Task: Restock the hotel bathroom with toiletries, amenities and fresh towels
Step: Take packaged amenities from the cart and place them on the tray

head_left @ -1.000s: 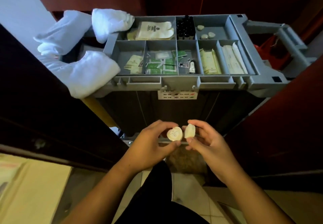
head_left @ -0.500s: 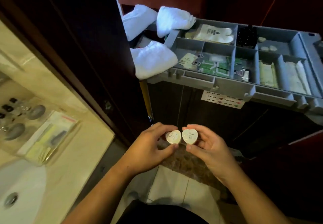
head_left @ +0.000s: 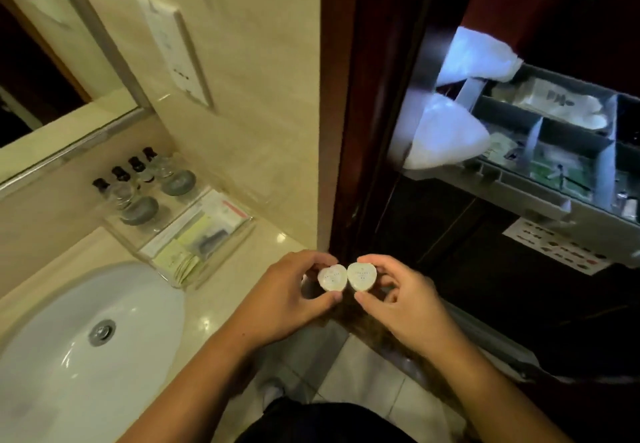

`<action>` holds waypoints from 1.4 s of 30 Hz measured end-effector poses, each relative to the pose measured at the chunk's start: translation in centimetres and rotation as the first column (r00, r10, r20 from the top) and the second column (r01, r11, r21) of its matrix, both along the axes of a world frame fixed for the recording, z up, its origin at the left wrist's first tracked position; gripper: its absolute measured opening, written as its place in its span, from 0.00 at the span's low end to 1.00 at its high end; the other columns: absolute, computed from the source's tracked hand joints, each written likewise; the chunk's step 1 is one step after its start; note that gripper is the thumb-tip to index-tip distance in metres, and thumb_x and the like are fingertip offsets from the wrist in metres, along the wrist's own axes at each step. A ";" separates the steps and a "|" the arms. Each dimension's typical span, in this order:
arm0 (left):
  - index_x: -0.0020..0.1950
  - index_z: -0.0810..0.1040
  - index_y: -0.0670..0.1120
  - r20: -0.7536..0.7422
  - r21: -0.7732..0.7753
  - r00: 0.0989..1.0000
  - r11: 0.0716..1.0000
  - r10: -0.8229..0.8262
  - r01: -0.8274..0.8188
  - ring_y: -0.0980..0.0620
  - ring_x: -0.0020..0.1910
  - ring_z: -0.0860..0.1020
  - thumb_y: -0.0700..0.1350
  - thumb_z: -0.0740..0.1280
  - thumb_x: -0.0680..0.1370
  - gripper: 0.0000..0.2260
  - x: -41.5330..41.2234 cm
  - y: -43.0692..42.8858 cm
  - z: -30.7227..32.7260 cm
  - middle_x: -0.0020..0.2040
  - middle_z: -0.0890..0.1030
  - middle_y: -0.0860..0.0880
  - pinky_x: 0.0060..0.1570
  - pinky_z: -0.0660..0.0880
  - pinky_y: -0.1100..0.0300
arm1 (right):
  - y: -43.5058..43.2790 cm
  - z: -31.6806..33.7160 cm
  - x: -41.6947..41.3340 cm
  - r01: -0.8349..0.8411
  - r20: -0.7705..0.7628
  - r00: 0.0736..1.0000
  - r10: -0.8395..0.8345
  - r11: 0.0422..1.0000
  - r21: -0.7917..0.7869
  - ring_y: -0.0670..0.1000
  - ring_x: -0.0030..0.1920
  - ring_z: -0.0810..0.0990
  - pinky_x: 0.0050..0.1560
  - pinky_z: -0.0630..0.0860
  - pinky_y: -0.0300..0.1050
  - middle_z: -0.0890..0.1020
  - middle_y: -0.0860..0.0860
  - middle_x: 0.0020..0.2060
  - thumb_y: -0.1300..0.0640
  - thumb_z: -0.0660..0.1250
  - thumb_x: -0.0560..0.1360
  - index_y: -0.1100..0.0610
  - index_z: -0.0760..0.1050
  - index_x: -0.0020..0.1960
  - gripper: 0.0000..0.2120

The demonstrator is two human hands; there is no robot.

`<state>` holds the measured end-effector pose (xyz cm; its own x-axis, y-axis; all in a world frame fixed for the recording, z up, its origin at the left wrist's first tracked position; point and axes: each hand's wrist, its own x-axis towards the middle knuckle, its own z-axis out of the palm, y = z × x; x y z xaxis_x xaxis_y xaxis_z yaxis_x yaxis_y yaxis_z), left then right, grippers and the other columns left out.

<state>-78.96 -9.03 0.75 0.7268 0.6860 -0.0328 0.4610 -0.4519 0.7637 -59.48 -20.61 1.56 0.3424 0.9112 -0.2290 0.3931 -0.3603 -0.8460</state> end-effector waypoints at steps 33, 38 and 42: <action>0.63 0.80 0.62 -0.050 -0.099 0.735 0.729 0.677 -0.678 0.59 0.64 0.68 0.58 0.77 0.74 0.19 -24.3 9.2 -12.0 0.65 0.74 0.61 0.64 0.65 0.64 | 23.1 -8.6 -19.2 -0.594 0.374 0.714 0.592 0.795 -0.124 0.33 0.44 0.73 0.45 0.67 0.26 0.71 0.40 0.49 0.49 0.76 0.74 0.43 0.77 0.65 0.21; 0.64 0.81 0.62 -0.119 -0.107 0.639 0.630 0.760 -0.769 0.51 0.73 0.63 0.59 0.77 0.73 0.20 -23.2 10.4 -14.4 0.76 0.69 0.55 0.71 0.63 0.58 | 26.4 -10.5 -19.1 -0.646 0.350 0.672 0.652 0.748 -0.152 0.36 0.41 0.71 0.43 0.66 0.29 0.71 0.42 0.47 0.52 0.76 0.74 0.46 0.77 0.64 0.20; 0.65 0.81 0.63 -0.182 -0.155 0.556 0.535 0.811 -0.830 0.46 0.78 0.59 0.59 0.78 0.73 0.20 -22.3 11.6 -15.7 0.80 0.64 0.51 0.75 0.62 0.51 | 28.9 -12.7 -19.4 -0.692 0.284 0.637 0.716 0.694 -0.198 0.40 0.45 0.73 0.46 0.66 0.30 0.74 0.43 0.50 0.54 0.76 0.73 0.48 0.78 0.66 0.22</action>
